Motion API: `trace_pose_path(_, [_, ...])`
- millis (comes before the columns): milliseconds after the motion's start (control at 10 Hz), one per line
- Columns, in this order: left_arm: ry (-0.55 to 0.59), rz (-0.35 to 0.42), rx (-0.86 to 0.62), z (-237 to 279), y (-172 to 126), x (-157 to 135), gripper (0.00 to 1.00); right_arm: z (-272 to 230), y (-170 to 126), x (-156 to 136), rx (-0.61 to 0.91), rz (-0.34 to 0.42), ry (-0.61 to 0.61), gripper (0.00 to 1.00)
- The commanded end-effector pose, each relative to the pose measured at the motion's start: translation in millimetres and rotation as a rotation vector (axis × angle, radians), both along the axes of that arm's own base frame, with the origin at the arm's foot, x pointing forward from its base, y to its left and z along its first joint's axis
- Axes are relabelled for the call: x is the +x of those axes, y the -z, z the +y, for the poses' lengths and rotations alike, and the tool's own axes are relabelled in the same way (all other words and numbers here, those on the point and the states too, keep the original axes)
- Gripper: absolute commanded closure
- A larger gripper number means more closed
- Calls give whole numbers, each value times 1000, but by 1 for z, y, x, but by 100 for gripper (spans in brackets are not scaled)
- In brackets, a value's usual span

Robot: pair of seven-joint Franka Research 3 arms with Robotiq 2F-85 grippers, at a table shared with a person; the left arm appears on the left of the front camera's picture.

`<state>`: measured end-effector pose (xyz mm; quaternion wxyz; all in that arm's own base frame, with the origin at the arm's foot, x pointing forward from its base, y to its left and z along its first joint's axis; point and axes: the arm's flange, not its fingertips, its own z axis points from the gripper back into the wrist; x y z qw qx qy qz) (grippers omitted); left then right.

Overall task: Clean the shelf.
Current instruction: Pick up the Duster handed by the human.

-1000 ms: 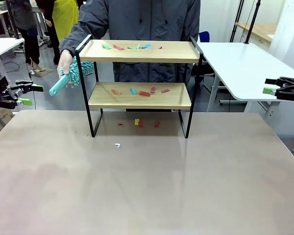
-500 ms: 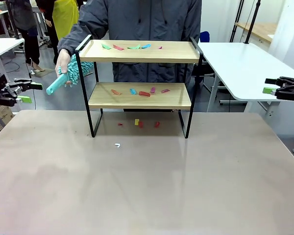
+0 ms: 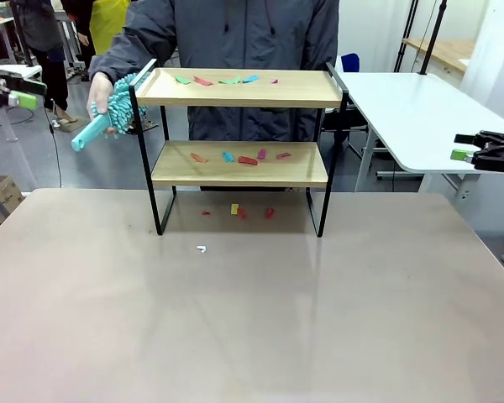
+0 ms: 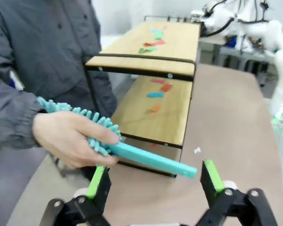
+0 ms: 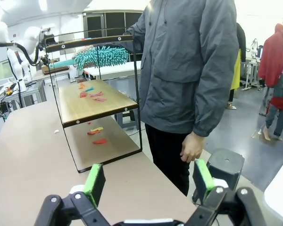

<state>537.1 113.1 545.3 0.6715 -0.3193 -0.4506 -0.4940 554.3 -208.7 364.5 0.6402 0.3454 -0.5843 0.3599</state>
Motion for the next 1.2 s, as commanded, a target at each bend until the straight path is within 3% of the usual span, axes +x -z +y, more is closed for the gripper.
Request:
trace_pose_path(0, [-111, 181, 110, -42, -28, -29, 0, 3, -7, 1, 2, 11, 12, 0])
trace_pose_path(100, [-304, 251, 175, -70, -45, -38, 0, 3, -7, 1, 2, 11, 12, 0])
trace_pose_path(400, [-560, 351, 340, -123, -58, -41, 0, 3, -7, 1, 2, 11, 12, 0])
trace_pose_path(500, [-658, 316, 433, -137, -46, -38, 0, 3, -7, 1, 2, 11, 12, 0])
trace_pose_path(600, [-682, 331, 449, -141, -41, -33, 0, 3, -7, 1, 2, 11, 12, 0])
trace_pose_path(700, [-583, 286, 414, -135, -38, -29, 0, 3, -7, 1, 2, 11, 12, 0])
trace_pose_path(800, [-639, 278, 412, -141, -47, -36, 0, 3, -7, 1, 2, 11, 12, 0])
trace_pose_path(1100, [-629, 289, 418, -145, -38, -31, 0, 3, -7, 1, 2, 11, 12, 0])
